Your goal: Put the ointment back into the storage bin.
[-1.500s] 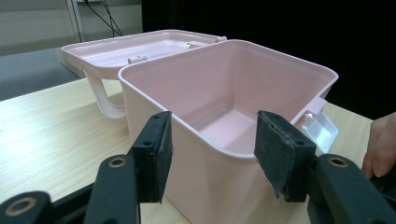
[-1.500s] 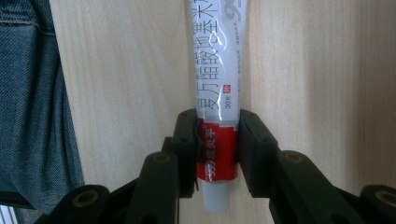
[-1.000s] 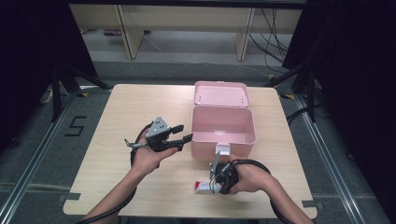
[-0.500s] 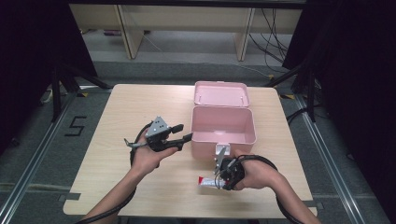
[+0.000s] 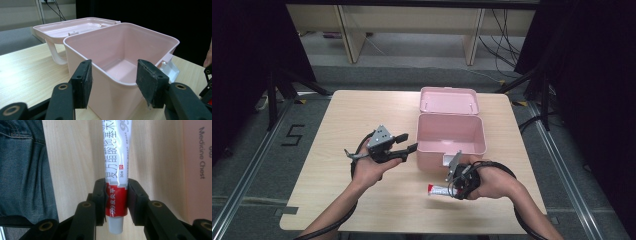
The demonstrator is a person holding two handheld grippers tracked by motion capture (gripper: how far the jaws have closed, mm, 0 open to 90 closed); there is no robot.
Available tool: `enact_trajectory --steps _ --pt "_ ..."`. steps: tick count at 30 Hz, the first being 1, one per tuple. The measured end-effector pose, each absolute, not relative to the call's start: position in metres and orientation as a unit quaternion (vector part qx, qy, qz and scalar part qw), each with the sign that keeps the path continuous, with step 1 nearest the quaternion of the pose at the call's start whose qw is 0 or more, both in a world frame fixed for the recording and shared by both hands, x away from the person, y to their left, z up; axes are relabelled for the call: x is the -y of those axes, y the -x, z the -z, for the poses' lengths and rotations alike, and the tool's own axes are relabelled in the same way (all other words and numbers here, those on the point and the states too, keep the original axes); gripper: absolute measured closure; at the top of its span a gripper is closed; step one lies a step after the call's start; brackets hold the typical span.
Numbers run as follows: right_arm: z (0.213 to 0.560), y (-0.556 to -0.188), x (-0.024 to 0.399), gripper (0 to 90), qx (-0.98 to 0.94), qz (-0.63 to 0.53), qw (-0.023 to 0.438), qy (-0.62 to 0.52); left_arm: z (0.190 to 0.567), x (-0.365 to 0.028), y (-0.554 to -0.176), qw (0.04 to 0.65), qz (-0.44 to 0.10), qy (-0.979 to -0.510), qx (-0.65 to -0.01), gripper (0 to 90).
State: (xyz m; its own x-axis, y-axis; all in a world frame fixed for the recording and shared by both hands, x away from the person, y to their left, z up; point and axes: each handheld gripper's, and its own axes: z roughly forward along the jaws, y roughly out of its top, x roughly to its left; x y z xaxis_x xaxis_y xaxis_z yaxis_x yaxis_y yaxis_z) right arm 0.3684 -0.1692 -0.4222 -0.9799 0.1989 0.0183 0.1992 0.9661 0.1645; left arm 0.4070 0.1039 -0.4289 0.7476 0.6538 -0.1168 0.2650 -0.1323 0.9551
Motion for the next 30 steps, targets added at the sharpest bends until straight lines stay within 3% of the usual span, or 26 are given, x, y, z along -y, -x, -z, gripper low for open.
enact_trajectory --steps 6,13,21,30 --pt "0.416 -0.37 0.174 71.4 0.991 0.091 -0.002 0.095 0.427 -0.102 -0.406 0.583 -0.172 -0.735 -0.302 53.3" --pt "0.408 -0.371 0.179 71.4 0.99 0.092 -0.004 0.103 0.43 -0.096 -0.403 0.583 -0.181 -0.741 -0.281 73.7" --pt "0.402 -0.374 0.184 71.4 0.991 0.101 -0.008 0.085 0.432 -0.089 -0.404 0.588 -0.18 -0.74 -0.274 87.7" --pt "0.397 -0.375 0.187 71.5 0.991 0.101 -0.009 0.087 0.435 -0.087 -0.404 0.585 -0.173 -0.743 -0.276 89.5"
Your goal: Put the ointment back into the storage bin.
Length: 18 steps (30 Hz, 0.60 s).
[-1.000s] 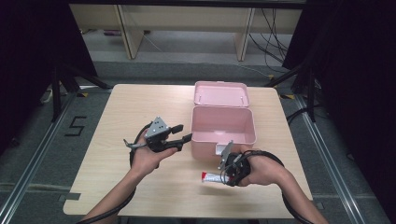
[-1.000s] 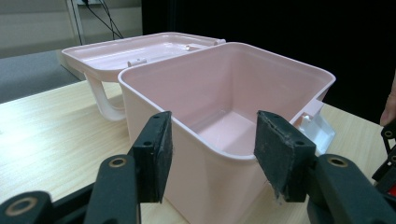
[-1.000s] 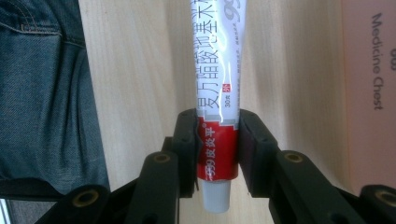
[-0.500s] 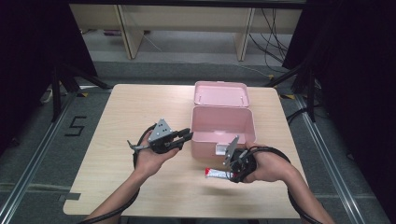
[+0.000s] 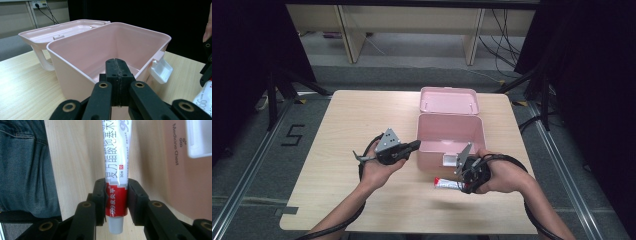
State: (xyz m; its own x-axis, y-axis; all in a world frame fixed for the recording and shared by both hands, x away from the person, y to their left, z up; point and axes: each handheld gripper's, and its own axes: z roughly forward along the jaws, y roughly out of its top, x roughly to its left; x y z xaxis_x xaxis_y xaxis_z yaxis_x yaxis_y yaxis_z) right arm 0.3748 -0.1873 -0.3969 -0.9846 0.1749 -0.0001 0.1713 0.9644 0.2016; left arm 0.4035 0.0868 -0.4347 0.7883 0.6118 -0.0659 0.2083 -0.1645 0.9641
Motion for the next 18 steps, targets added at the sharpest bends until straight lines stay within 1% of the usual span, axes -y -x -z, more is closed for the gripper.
enact_trajectory --steps 5,9,14,18 --pt "0.386 -0.373 0.19 71.4 -0.989 -0.1 0.016 -0.109 0.436 -0.085 -0.403 0.584 -0.175 -0.745 -0.271 89.4" --pt "0.377 -0.377 0.192 71.4 -0.989 -0.115 0.023 -0.093 0.438 -0.084 -0.402 0.586 -0.177 -0.743 -0.27 89.3" --pt "0.366 -0.378 0.196 71.4 -0.987 -0.111 0.031 -0.115 0.437 -0.086 -0.4 0.591 -0.182 -0.739 -0.268 88.5" --pt "0.357 -0.384 0.2 71.4 -0.986 -0.121 0.04 -0.107 0.435 -0.088 -0.399 0.592 -0.184 -0.738 -0.267 88.3"
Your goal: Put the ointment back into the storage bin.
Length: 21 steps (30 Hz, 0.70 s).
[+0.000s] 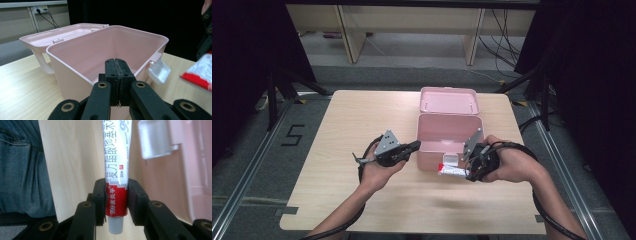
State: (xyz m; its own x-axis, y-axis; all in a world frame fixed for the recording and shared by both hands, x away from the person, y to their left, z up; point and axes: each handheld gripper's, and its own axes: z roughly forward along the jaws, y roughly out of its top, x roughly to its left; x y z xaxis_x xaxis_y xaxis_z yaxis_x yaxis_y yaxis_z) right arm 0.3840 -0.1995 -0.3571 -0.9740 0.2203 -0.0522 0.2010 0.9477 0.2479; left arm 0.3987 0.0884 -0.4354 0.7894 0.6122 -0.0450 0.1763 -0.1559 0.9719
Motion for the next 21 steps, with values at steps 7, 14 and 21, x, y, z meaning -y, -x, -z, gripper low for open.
enact_trajectory --steps 7,14,21 --pt "0.343 -0.391 0.203 71.4 -0.982 -0.135 0.041 -0.124 0.434 -0.093 -0.395 0.594 -0.188 -0.735 -0.267 88.2" --pt "0.337 -0.403 0.206 71.4 -0.982 -0.132 0.048 -0.128 0.437 -0.099 -0.393 0.591 -0.189 -0.736 -0.271 87.6" --pt "0.332 -0.416 0.207 71.4 -0.982 -0.13 0.056 -0.125 0.436 -0.101 -0.392 0.592 -0.192 -0.734 -0.271 86.7"
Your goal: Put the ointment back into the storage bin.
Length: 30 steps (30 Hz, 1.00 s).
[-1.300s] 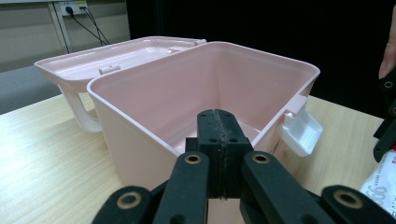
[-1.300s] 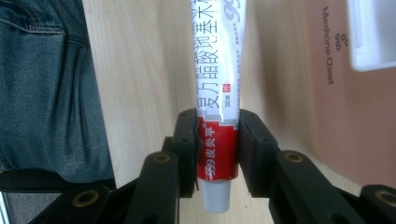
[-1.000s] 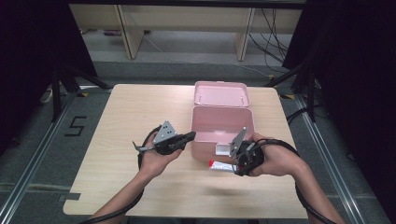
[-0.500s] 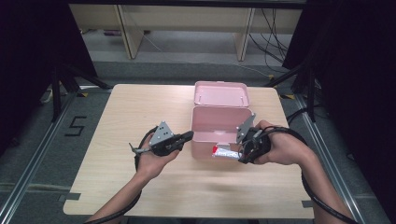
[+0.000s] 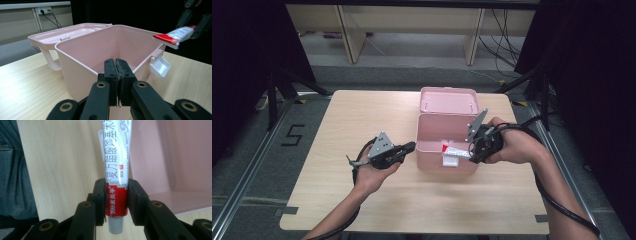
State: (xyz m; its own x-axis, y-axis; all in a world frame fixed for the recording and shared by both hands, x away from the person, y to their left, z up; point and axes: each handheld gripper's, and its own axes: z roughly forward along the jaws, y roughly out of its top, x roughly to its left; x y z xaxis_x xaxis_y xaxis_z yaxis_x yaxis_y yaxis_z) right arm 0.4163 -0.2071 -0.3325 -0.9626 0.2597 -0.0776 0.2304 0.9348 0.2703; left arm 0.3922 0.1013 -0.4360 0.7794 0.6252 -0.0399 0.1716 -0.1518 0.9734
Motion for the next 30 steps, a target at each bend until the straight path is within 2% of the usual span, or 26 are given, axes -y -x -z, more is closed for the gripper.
enact_trajectory --steps 30 --pt "0.335 -0.455 0.206 71.4 -0.982 -0.127 0.083 -0.112 0.432 -0.104 -0.394 0.594 -0.196 -0.73 -0.273 83.4"
